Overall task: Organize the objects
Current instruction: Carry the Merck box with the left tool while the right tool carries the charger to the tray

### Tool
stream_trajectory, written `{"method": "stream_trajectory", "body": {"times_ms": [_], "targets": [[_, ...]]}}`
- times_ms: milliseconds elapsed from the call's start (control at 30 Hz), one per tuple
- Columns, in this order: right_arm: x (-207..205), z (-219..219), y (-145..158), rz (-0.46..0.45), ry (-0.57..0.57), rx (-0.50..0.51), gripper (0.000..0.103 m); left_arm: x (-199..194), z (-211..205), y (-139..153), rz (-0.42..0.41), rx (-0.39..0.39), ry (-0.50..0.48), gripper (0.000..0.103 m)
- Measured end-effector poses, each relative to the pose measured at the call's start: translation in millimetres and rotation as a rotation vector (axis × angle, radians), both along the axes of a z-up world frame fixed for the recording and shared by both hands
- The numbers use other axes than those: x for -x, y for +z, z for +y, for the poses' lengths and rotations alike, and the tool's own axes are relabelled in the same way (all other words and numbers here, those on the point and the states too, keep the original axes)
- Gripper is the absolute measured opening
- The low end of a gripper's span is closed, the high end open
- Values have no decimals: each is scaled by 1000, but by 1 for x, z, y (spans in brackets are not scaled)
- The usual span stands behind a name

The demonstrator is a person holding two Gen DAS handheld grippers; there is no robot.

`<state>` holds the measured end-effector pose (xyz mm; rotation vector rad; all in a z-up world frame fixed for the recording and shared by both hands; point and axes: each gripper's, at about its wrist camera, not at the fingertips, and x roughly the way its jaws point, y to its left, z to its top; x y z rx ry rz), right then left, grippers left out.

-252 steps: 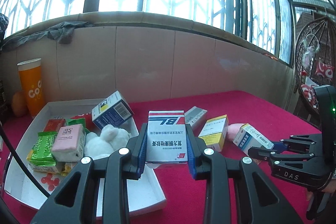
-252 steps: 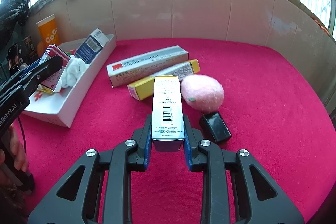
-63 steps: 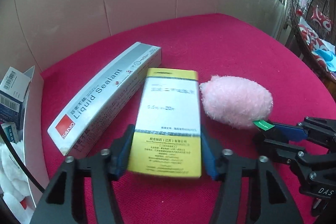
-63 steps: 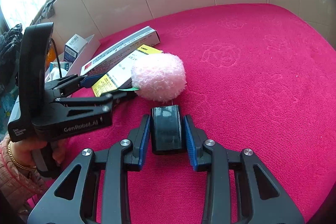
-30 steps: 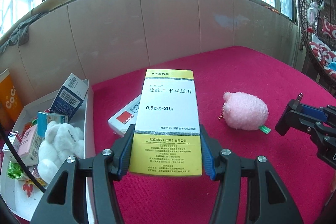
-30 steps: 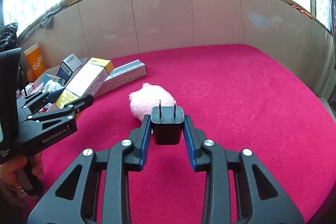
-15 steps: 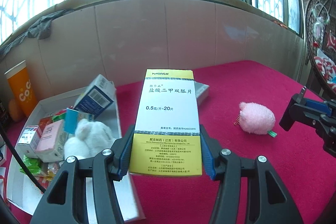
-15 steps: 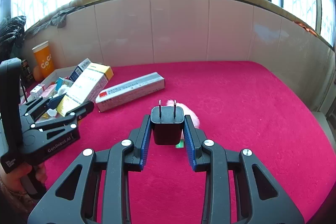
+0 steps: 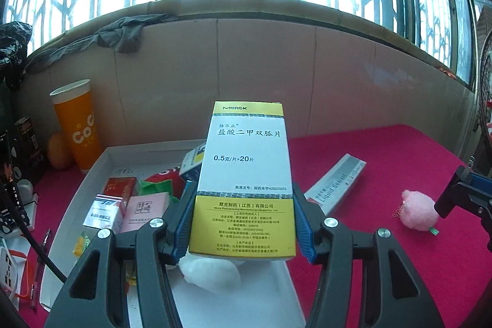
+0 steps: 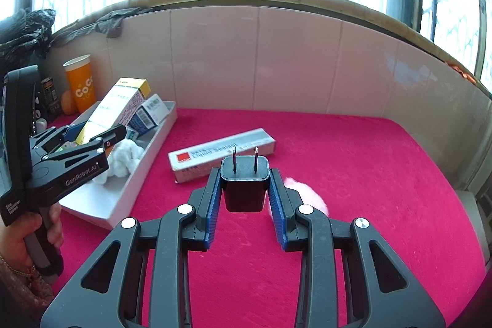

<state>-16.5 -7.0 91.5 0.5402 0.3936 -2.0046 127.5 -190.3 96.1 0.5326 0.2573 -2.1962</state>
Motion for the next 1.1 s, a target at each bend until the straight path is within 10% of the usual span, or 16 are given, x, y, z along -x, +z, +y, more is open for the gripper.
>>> {"method": "stream_trajectory", "body": {"times_ms": [1100], "targets": [[-146,-143,-20,-17,422,-123,29,-95,-112,-12,36,-114,369,56]]}}
